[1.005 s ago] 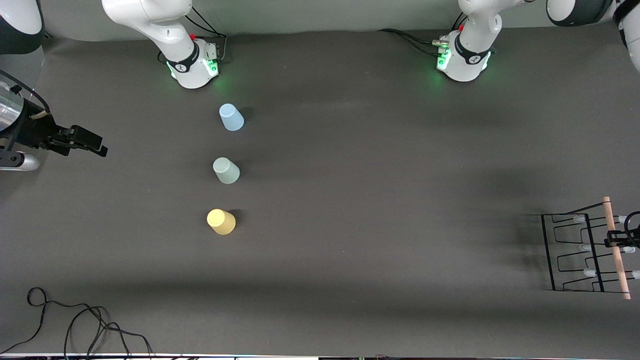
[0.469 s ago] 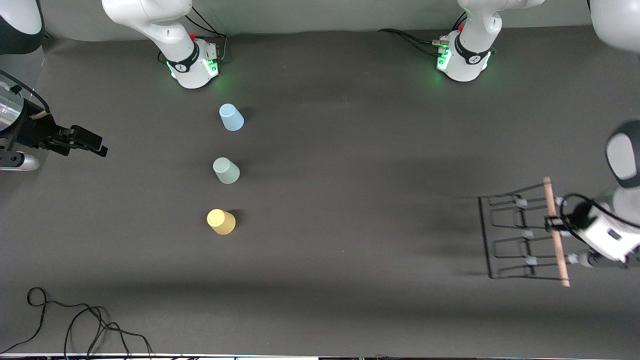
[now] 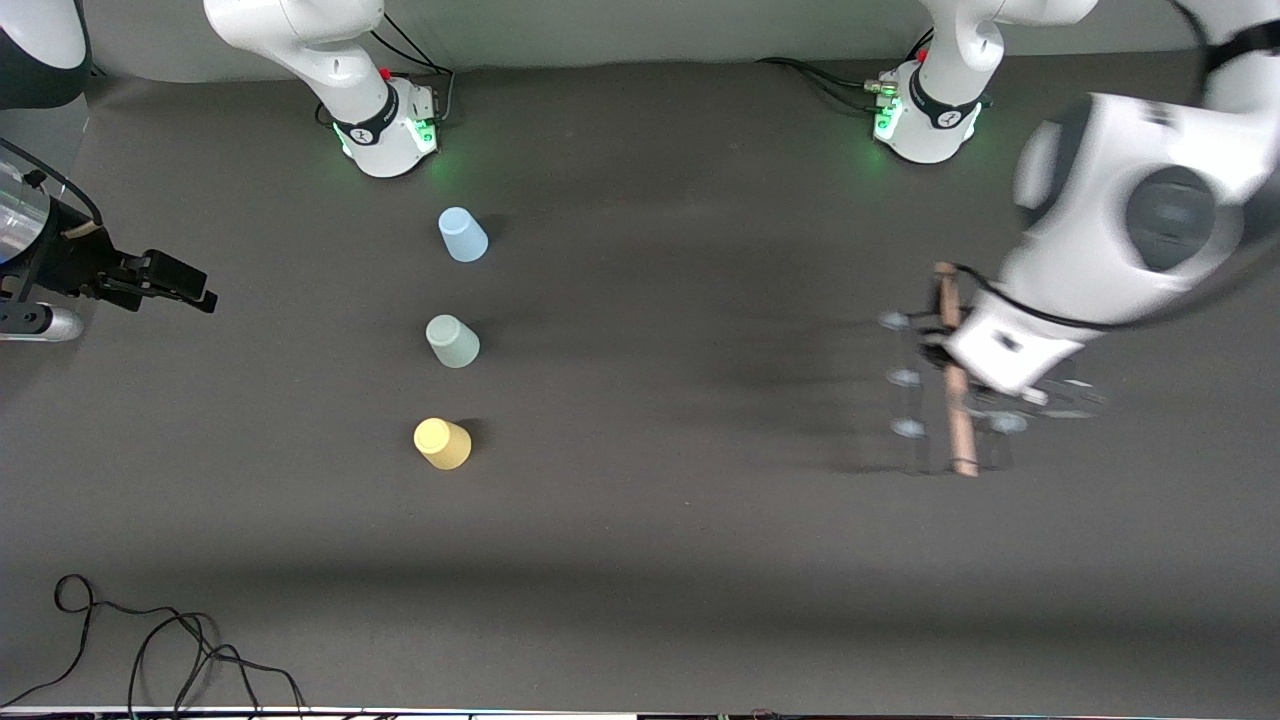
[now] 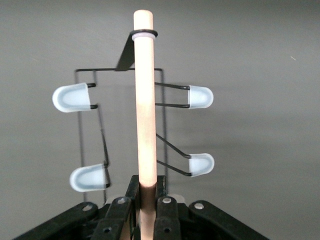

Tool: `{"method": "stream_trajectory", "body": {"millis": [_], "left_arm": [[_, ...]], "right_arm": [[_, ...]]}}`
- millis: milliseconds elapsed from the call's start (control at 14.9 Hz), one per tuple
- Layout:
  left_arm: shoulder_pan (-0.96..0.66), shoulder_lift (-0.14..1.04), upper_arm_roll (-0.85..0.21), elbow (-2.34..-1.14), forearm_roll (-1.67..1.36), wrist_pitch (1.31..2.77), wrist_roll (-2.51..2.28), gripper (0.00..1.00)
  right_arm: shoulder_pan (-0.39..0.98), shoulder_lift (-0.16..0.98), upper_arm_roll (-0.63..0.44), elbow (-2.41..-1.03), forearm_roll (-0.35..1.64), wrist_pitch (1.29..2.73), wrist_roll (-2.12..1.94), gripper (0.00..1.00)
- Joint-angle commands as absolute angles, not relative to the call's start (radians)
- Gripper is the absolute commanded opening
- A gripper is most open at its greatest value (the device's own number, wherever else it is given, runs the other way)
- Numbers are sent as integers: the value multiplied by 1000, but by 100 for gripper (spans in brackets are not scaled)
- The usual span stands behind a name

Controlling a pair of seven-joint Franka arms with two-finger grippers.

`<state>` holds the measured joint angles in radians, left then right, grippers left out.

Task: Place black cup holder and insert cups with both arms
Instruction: 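Carry the rack with the left gripper to the table middle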

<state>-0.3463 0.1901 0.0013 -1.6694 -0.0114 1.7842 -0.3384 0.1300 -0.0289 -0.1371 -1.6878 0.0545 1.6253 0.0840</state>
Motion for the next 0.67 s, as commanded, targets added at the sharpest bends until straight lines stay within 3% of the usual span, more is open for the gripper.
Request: {"method": "stream_trajectory", "body": {"millis": [0, 335, 603], "left_arm": [[-478, 178, 20, -1710, -11, 1815, -469, 0], [-711, 302, 20, -1704, 9, 1940, -797, 0], [-781, 354, 20, -1703, 18, 2015, -868, 0]], "right_arm": [[143, -37, -133, -1694, 34, 1618, 90, 100], [153, -37, -133, -1695, 34, 1617, 104, 100], [153, -35, -133, -1695, 34, 1618, 104, 100]]}}
